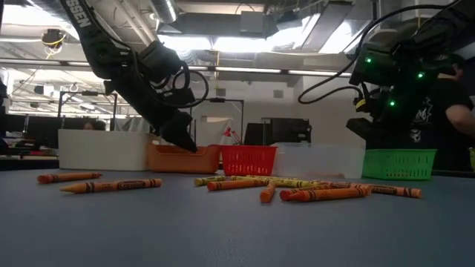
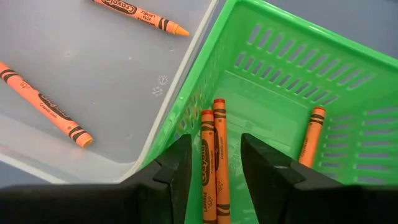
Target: Sort crayons
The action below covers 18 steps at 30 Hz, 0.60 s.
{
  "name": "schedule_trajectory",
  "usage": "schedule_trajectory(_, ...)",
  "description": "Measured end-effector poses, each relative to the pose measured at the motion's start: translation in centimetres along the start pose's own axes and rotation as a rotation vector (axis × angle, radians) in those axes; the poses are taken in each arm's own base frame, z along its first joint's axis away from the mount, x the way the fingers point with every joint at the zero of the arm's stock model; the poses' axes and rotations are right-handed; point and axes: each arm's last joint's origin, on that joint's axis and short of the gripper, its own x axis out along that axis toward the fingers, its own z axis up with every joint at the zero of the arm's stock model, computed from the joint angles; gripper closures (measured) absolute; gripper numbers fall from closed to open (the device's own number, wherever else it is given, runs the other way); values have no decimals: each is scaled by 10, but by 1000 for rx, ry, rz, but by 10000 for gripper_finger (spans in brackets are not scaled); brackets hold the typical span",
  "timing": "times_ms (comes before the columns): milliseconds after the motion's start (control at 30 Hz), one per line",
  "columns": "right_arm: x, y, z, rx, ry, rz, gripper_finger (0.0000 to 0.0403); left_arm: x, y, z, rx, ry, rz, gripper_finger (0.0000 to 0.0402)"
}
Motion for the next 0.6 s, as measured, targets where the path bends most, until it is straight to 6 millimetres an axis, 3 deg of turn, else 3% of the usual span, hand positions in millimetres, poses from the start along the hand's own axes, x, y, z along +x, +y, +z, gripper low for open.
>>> schedule_trajectory(600,0,0,0,0,0,0,265,-4,-4,14,-33,-134,-38,287)
